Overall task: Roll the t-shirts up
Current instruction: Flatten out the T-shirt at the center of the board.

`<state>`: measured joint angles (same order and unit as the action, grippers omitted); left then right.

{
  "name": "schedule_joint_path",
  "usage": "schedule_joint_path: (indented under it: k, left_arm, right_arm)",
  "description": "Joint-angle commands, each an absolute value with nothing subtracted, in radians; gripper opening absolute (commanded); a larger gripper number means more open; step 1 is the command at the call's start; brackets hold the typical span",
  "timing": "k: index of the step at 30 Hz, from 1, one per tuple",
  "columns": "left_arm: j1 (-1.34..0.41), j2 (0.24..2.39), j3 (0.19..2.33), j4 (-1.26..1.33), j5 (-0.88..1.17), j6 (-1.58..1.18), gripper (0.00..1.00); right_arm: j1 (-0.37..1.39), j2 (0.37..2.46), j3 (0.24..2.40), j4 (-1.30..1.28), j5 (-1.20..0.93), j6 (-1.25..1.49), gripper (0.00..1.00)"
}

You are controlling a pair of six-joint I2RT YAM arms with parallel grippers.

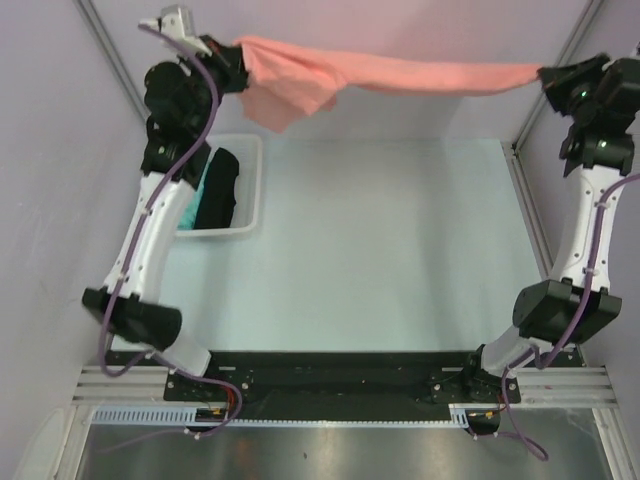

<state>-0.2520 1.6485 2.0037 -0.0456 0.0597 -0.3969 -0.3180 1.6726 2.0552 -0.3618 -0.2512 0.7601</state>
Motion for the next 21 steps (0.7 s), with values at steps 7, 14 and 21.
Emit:
schedule_joint_path:
  k: [7,14,21]
  left_arm:
    - [-0.299,1.210,0.903,0.144,0.072,-0.669,0.00]
    - [-0.434,1.235,0.581,0.192,0.017,-0.791,0.47]
    - [-0.529,1.181,0.548,0.015,-0.150,-0.810,0.48]
  right_arm:
    - [-0.288,1.430,1.251,-0.386,-0.198,0.661,0.00]
    - [-0.291,1.500,1.095,-0.457,-0.077,0.563,0.35]
    - [-0.168,1.329,1.040,-0.522,0.049,0.511,0.58]
